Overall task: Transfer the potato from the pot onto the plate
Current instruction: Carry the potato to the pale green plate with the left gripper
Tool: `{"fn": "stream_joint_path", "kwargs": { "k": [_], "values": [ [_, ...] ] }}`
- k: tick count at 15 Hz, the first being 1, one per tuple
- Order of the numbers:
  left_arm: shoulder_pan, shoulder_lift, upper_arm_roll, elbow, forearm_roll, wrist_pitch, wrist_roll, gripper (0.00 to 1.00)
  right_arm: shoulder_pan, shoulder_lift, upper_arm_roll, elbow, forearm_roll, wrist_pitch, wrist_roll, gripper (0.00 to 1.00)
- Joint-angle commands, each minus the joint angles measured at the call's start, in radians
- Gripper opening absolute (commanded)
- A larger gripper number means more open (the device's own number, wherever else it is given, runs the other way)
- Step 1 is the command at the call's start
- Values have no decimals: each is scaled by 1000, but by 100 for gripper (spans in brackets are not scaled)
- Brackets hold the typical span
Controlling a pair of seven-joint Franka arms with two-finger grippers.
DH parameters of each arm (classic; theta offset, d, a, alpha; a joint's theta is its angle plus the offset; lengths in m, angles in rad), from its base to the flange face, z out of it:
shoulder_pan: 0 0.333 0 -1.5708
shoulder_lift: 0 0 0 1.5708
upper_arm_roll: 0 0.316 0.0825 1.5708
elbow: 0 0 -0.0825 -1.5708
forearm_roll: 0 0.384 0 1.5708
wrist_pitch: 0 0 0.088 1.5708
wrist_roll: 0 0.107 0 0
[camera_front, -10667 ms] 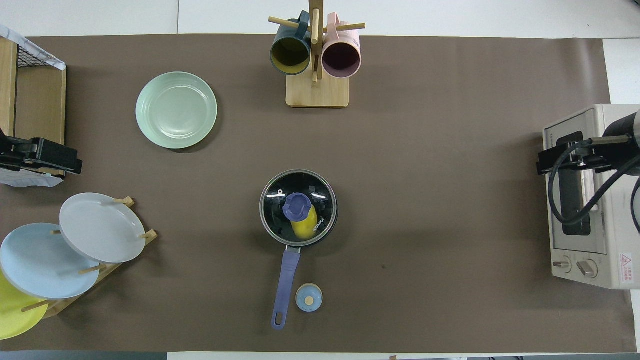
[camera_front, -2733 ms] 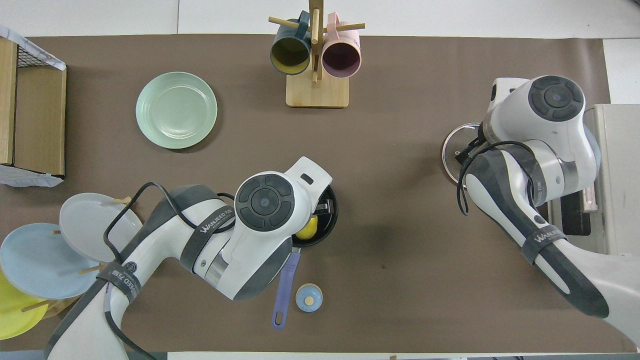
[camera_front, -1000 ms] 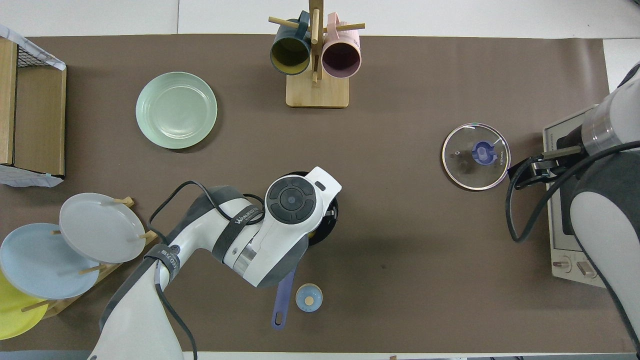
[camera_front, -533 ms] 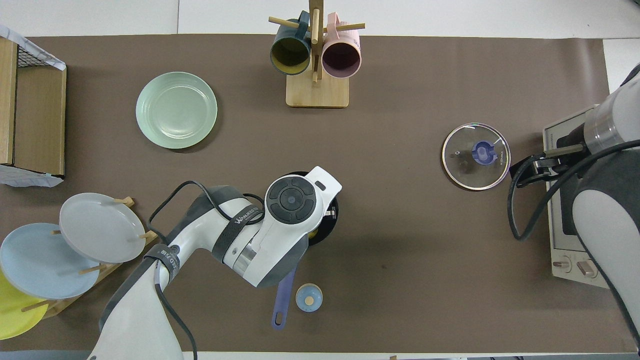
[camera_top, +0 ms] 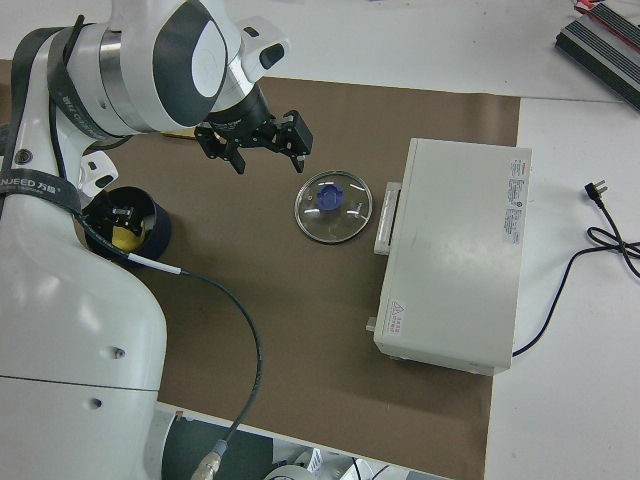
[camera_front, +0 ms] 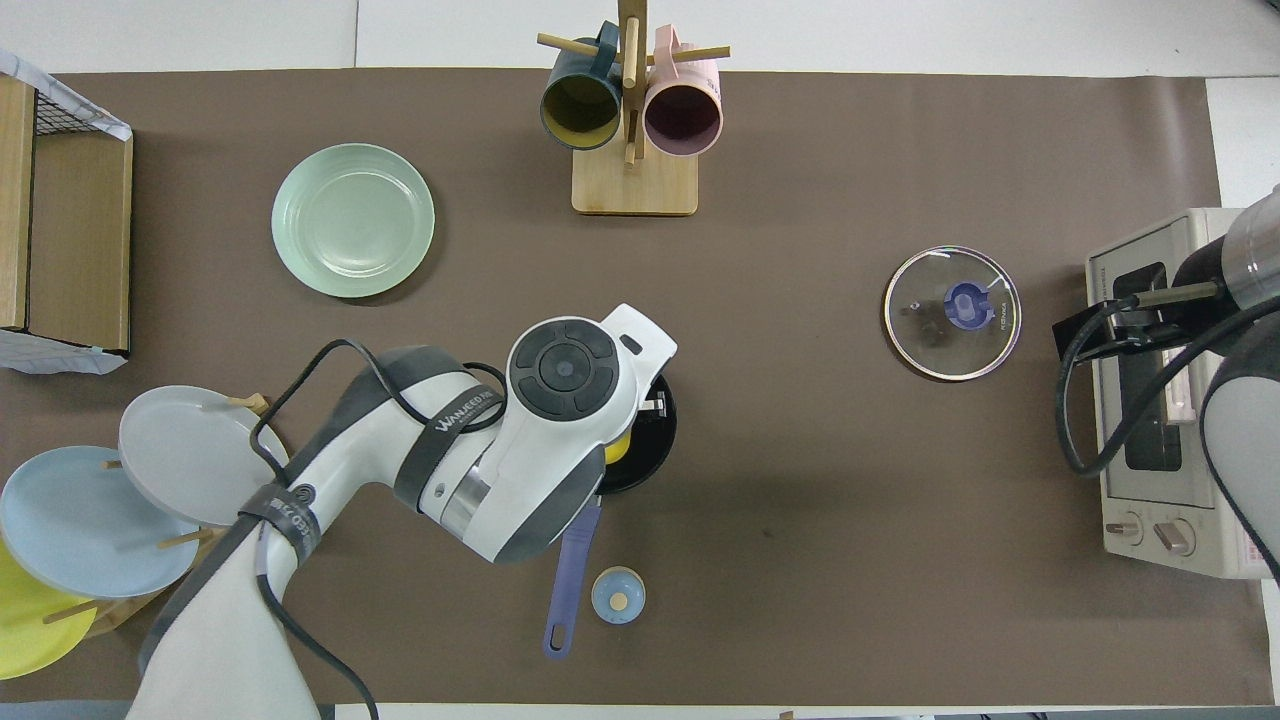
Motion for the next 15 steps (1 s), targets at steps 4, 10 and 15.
{"fn": "stream_joint_path", "kwargs": {
  "k": [4,10,15],
  "values": [
    [217,-43,4,301,-9,-291,149,0,-27,-15,-23,-15,89,-3,18,100],
    [515,67,6,306,3,-96,533,0,6,-12,-122,-14,77,9,13,100],
    [592,251,6,353,8,99,675,0,11,-14,-135,-19,80,29,10,100]
  ]
}}
